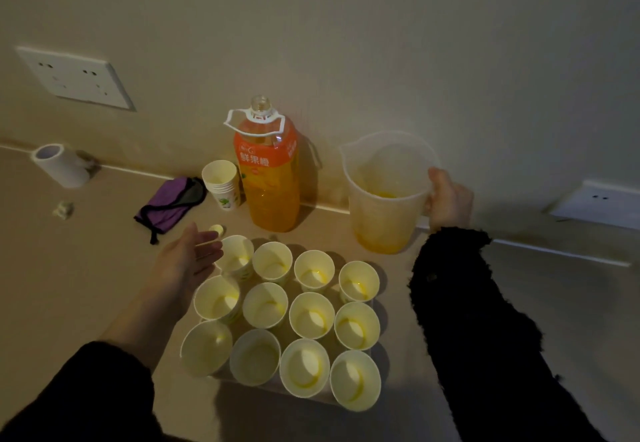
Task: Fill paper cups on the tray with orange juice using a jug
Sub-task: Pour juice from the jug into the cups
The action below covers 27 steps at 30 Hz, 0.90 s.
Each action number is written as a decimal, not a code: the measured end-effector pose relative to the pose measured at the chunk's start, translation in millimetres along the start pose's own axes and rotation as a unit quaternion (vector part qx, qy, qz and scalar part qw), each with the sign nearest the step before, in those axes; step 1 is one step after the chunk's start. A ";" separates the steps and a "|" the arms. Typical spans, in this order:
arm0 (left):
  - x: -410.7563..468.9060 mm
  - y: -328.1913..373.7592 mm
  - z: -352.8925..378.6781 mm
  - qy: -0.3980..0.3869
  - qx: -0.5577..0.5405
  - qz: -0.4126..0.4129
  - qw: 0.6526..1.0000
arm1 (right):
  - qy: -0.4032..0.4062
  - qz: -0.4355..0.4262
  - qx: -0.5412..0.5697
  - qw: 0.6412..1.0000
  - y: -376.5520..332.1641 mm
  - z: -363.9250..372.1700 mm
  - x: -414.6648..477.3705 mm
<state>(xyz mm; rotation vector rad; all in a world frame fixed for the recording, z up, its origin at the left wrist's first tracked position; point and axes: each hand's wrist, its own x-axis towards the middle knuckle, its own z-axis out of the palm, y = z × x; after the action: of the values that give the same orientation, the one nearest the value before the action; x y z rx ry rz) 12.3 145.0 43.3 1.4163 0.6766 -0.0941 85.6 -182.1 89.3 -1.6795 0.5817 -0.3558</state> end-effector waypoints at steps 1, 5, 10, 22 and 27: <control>0.2 2.4 -0.2 -0.004 -0.001 0.000 1.000 | -0.002 -0.022 0.002 1.000 -10.1 -3.3 -1.3; 1.3 11.2 -5.6 -0.040 -0.002 0.019 0.999 | -0.036 -0.088 0.001 0.995 -41.4 -5.7 -8.2; 6.4 18.3 -13.7 -0.041 0.011 0.015 0.999 | -0.115 -0.117 -0.020 0.986 -60.7 7.1 -26.4; 12.4 5.3 -38.5 -0.016 -0.040 -0.006 0.999 | -0.226 -0.222 -0.184 0.930 -69.0 63.1 -57.5; 16.3 -3.4 -37.9 -0.033 -0.057 -0.028 0.997 | -0.241 -0.248 -0.248 0.905 -68.7 81.6 -59.5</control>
<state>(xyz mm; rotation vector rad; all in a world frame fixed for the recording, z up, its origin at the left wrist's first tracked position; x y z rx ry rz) 9.7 184.9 32.3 1.2796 0.6558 -0.1432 92.6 -74.1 145.9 -2.3088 -0.1593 -0.1371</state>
